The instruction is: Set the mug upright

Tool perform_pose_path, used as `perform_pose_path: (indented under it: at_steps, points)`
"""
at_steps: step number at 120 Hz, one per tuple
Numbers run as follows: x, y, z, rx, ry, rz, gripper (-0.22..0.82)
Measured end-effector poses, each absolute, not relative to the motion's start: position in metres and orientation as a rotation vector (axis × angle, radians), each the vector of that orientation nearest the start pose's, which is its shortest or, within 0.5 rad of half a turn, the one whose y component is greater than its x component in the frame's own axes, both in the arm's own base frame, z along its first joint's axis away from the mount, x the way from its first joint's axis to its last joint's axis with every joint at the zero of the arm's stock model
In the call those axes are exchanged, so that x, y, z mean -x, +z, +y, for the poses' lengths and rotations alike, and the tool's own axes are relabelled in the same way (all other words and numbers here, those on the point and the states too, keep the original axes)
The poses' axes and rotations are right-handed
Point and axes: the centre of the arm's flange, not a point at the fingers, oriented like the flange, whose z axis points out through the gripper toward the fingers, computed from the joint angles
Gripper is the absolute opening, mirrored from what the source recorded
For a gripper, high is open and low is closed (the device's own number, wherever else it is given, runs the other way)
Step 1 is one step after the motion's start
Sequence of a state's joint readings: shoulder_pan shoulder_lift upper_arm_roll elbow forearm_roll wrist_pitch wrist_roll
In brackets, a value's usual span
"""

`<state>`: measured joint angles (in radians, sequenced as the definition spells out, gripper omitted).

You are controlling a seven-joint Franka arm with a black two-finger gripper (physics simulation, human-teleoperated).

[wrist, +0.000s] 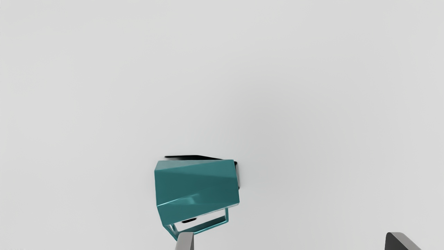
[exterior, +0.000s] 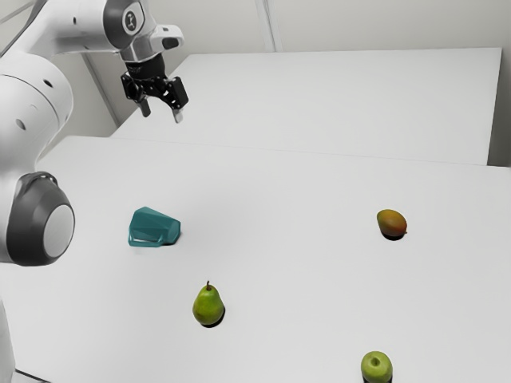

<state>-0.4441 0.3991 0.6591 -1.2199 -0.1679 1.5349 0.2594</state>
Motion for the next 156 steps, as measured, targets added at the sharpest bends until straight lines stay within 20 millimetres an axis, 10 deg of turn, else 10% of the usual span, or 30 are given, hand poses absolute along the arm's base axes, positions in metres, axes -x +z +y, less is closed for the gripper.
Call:
perform_pose_path:
  at_steps: [31,45,87,120,156]
  points:
    - [-0.658,0.556,0.050,3.056,0.107,0.092,0.60]
    - [-0.657,0.517,0.022,3.110,0.197,0.171,0.60]
    - [-0.562,0.455,0.112,3.325,0.205,-0.008,0.60]
    - [-0.550,0.451,0.184,3.365,-0.003,-0.056,0.60]
    - [-0.553,0.397,0.227,3.441,-0.069,-0.059,0.60]
